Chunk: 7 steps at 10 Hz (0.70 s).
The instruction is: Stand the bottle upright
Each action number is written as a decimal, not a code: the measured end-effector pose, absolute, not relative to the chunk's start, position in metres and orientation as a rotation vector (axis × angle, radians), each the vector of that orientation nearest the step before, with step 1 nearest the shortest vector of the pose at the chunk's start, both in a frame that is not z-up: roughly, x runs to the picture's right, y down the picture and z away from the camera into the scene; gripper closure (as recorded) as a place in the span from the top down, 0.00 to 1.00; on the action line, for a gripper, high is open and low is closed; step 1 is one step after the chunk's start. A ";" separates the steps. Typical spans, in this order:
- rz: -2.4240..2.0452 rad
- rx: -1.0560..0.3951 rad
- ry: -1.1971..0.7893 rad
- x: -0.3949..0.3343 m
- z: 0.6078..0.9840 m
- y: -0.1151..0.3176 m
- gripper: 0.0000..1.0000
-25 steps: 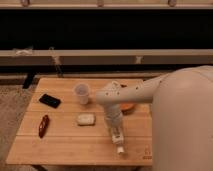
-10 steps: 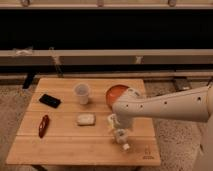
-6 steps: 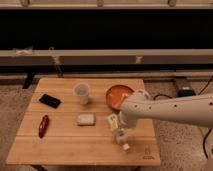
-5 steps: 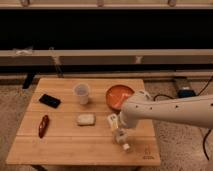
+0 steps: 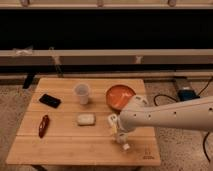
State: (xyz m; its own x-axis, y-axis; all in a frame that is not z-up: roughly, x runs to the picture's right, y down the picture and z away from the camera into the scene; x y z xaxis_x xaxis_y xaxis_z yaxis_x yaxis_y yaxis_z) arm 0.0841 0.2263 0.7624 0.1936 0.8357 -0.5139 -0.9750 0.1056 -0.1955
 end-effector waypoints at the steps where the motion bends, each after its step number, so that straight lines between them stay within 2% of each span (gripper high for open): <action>1: 1.364 -0.554 0.304 0.083 0.762 0.226 0.74; 7: 1.364 -0.567 0.240 0.075 0.767 0.235 0.74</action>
State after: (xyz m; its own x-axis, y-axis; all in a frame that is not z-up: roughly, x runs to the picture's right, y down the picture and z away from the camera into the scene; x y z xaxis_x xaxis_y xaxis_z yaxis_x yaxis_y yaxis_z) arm 0.0752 0.2353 0.7671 0.2074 0.8526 -0.4797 -0.9651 0.0983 -0.2426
